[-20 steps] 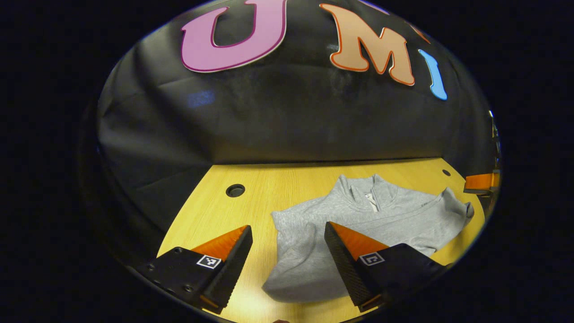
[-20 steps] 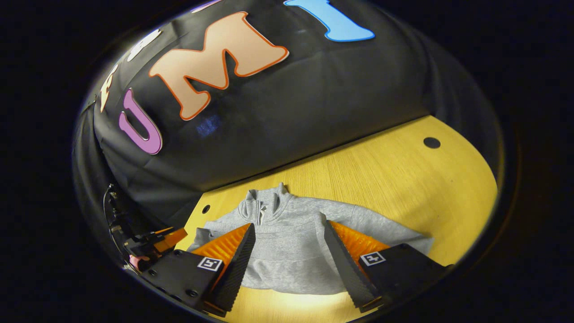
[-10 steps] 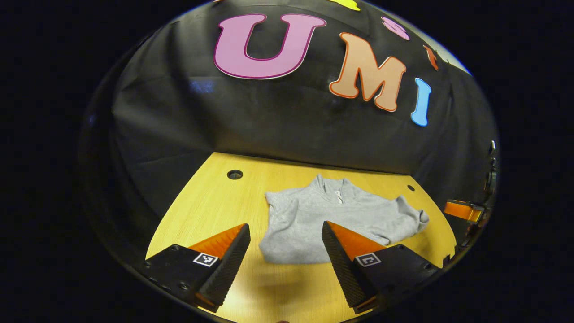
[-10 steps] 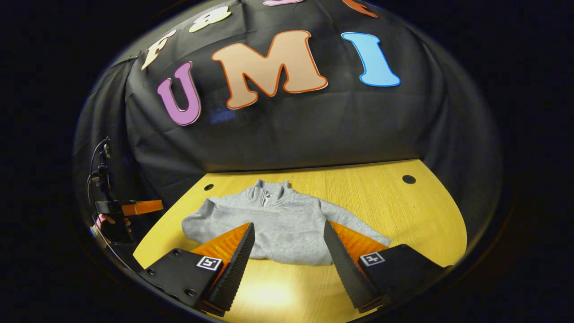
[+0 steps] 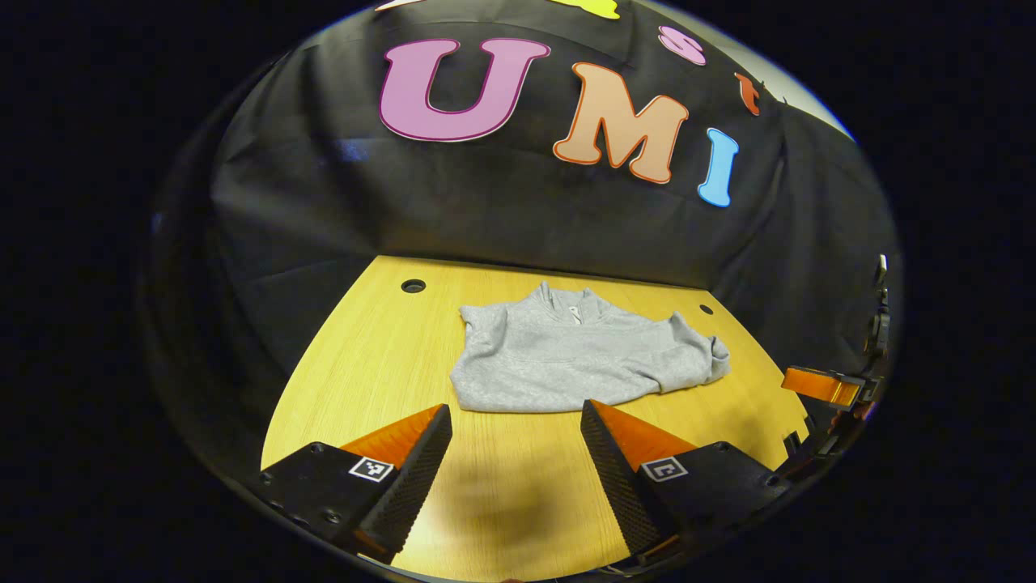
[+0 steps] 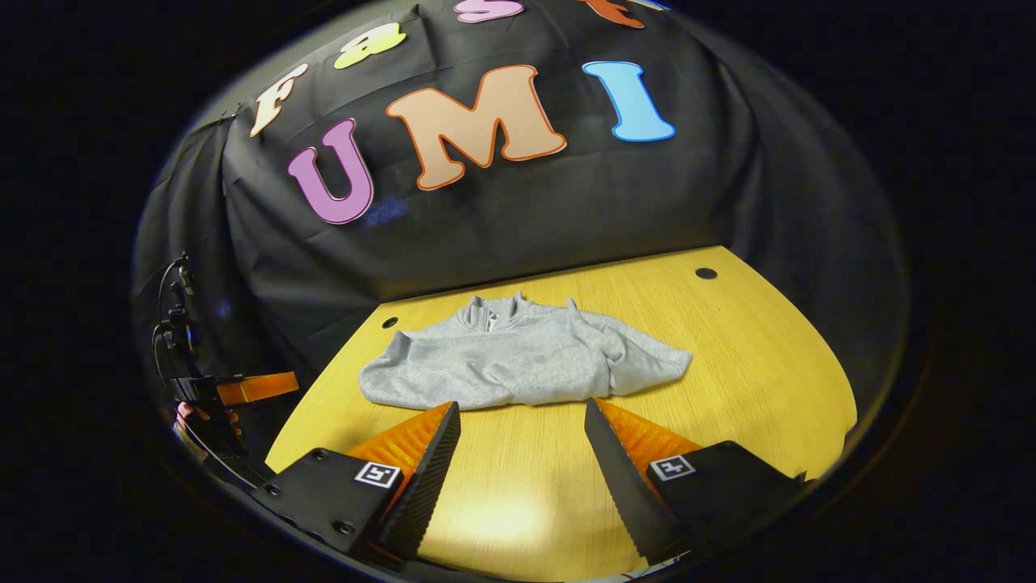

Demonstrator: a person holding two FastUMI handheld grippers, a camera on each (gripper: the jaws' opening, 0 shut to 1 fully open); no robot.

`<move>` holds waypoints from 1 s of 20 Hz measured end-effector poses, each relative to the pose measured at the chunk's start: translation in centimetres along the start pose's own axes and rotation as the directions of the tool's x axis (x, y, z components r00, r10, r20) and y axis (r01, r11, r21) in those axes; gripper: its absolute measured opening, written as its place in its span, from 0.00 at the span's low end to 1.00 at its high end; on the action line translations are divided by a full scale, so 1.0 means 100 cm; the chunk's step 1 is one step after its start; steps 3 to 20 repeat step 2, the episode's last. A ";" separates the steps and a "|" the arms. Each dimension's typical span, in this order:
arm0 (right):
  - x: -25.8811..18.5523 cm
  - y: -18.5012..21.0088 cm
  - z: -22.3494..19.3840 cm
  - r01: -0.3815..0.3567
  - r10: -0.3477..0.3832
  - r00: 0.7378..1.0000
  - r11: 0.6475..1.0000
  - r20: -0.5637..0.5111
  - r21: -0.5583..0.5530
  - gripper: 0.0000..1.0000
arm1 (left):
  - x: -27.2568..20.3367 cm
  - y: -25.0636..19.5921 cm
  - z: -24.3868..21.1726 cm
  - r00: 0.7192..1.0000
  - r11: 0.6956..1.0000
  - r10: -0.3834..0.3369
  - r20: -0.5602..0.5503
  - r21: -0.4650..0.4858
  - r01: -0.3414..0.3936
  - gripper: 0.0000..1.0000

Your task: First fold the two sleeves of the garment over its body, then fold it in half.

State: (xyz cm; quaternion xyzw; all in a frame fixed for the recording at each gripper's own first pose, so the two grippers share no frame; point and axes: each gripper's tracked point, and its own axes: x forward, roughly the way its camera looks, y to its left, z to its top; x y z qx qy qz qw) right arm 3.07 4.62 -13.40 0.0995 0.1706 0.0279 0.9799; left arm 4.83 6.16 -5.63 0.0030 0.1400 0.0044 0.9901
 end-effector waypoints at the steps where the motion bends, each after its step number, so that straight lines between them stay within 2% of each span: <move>1: -0.004 -0.003 -0.005 0.022 -0.022 1.000 1.000 -0.001 0.005 0.96 | -0.001 -0.003 -0.005 1.000 1.000 -0.008 -0.008 0.009 0.008 0.95; 2: -0.008 -0.007 -0.008 0.044 -0.044 0.999 0.999 0.001 0.013 0.96 | -0.002 -0.006 -0.007 1.000 1.000 -0.017 -0.017 0.014 0.017 0.95; 20: -0.008 -0.007 -0.008 0.044 -0.044 0.999 0.999 0.001 0.013 0.96 | -0.002 -0.006 -0.007 1.000 1.000 -0.017 -0.017 0.014 0.017 0.95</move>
